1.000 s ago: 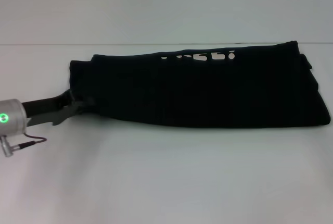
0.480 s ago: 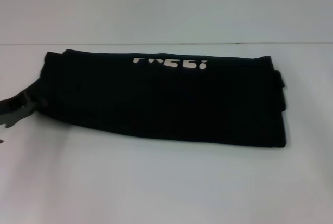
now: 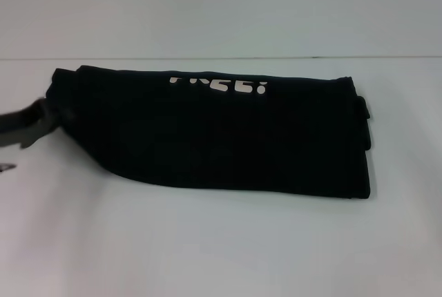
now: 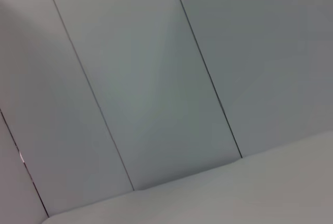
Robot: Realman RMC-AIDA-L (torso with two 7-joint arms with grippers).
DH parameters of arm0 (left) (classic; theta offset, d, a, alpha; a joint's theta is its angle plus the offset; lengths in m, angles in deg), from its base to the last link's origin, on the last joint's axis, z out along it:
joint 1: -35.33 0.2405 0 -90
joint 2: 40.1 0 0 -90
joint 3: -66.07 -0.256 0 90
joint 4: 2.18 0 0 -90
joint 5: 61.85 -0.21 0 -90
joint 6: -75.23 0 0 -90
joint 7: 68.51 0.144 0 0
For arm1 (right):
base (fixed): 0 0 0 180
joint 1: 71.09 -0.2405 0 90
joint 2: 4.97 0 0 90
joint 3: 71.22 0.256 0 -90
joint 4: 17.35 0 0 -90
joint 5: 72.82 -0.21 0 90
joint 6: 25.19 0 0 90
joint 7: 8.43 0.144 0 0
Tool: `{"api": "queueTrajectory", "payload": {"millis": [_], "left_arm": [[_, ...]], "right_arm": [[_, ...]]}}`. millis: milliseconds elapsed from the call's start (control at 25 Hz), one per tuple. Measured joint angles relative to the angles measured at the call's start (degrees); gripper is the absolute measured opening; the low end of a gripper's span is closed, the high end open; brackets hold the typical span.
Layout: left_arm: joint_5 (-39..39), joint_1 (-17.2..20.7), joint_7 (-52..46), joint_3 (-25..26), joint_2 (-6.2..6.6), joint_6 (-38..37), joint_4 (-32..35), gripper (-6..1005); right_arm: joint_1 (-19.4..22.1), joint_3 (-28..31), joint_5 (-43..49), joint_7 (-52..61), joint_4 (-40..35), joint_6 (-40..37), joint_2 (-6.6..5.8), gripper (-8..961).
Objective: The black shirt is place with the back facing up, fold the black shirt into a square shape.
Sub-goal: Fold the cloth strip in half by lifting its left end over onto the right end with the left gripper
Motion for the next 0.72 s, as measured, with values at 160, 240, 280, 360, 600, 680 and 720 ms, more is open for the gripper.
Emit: {"api": "queueTrajectory", "payload": {"millis": [160,240,280,360,600,680,720], "left_arm": [[1.5,-4.1,-4.0,-0.3,0.39,-3.0,0.0,33],[1.6,-7.0,-5.3,-1.0,0.34,-4.4,0.0,34],[1.6,-9.2,-6.2,-2.1,0.09,-5.1,0.0,34],[1.8,-11.9,-7.2,-3.6,-0.40,-5.5,-0.1,35],[2.3,-18.9,-8.8,-9.9,-3.46,-5.9,-0.1,43],[2.5,-21.0,-8.5,-12.7,-5.28,-5.6,0.0,47],[2.5,-21.9,-8.2,-14.4,-6.30,-5.3,-0.1,50]], "right_arm": [[-0.1,-0.1,0.0,0.0,0.6,0.0,-0.18,595],[-0.3,-0.3,0.0,0.0,0.6,0.1,-0.19,595],[-0.5,-0.4,0.0,0.0,0.7,0.1,-0.19,595],[-0.8,-0.5,0.0,0.0,0.7,0.1,-0.20,595],[-1.2,-0.6,0.1,0.0,0.7,0.1,-0.27,596],[-1.3,-0.7,0.1,0.0,0.7,0.1,-0.30,596],[-1.4,-0.7,0.1,0.0,0.7,0.1,-0.30,596]]}}
